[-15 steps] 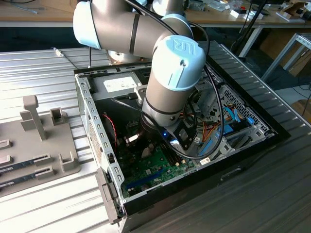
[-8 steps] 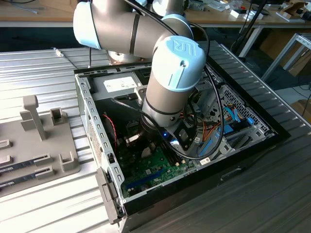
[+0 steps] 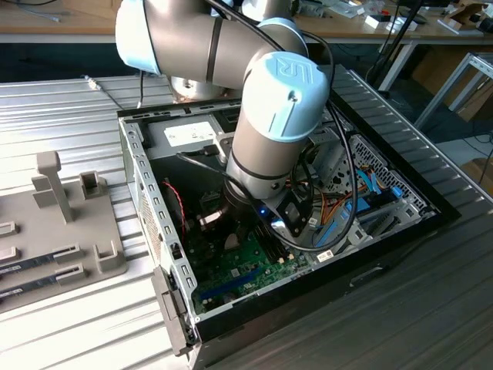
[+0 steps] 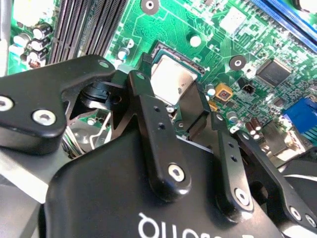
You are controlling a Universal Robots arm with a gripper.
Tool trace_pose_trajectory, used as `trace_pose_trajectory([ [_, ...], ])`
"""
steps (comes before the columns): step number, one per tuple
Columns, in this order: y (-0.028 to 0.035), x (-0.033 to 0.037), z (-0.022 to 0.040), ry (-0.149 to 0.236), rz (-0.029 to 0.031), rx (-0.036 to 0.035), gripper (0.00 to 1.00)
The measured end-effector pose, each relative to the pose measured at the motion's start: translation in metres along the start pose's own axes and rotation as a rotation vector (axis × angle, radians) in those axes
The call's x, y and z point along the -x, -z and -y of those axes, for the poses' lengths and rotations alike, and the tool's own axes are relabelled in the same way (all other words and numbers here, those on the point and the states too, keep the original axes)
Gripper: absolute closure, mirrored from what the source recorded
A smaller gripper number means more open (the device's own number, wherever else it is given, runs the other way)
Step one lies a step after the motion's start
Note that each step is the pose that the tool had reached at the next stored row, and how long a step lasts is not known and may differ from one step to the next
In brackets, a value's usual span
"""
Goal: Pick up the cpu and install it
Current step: 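Place the cpu into insertion slot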
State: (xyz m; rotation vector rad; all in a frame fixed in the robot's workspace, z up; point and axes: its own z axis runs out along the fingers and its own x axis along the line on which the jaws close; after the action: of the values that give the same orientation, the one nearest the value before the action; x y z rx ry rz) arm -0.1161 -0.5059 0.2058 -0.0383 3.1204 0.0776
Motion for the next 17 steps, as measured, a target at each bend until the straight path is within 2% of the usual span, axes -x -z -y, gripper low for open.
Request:
trace_pose_trajectory([
  [6, 0.0001, 0.0035, 0.0003, 0.0, -0.0067, 0.0017, 0.5],
  [9, 0.0004, 0.0035, 0.0005, 0.0, -0.007, 0.0017, 0.5],
  [12, 0.0044, 0.0036, 0.0003, 0.0, -0.0069, 0.0021, 0.5],
  [17, 0.0047, 0.0038, 0.0003, 0.0, -0.0073, 0.0019, 0.5],
])
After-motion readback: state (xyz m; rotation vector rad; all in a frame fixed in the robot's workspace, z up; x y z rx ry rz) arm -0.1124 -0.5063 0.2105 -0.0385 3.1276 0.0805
